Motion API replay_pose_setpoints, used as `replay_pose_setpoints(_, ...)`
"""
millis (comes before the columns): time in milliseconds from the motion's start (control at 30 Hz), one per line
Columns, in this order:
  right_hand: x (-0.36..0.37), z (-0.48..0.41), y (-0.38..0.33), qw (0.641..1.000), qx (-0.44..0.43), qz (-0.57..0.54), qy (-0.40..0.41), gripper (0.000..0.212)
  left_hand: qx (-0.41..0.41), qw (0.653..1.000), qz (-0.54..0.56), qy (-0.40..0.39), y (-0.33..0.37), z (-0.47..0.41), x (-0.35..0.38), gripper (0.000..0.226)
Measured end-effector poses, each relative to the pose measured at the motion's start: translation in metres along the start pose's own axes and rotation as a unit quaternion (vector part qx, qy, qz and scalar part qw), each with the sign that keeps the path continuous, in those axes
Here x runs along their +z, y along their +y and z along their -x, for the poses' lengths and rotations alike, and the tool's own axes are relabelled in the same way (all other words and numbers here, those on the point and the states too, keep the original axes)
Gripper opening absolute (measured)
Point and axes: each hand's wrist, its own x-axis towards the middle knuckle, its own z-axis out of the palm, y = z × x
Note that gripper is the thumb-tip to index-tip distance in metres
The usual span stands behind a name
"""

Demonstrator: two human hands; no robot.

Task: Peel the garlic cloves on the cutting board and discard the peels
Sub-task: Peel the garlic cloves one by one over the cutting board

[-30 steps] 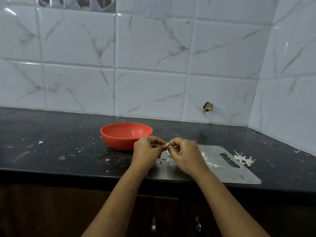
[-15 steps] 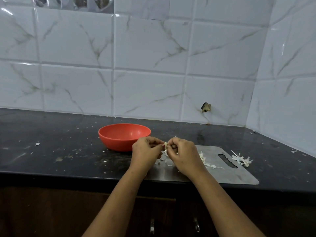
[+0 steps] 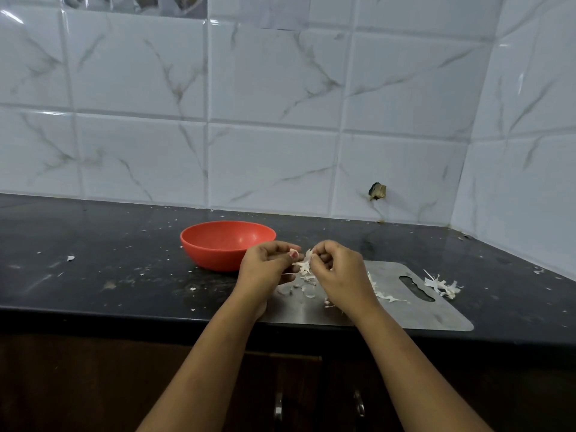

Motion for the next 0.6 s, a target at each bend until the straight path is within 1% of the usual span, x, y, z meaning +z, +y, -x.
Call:
replay_pose_setpoints(133,0.0008,-0.0013,0.0035,0.999,0.031,0.0,0.006,0.014,-0.009,1.0,0.005,-0.004,0.0012,0.0005,-0.0034,0.01)
replay_pose_setpoints(267,0.0004,-0.0009,0.0025,0.999,0.038,-0.006,0.007,0.024,-0.023,1.0,0.007,0.015,0.002,0.0005,-0.0036,0.01)
replay_pose_setpoints(433,-0.0006,-0.0007,0.005,0.998,0.055,0.027,0.023,0.016,-0.015,0.999,0.0,0.04,0.0029,0.002,-0.0027,0.004)
replay_pose_setpoints(600,0.0003,-0.002,0.007,0.998,0.055,0.003,0.02,0.014,-0.015,0.997,-0.029,0.069,-0.0004,0.0003,-0.0025,0.003)
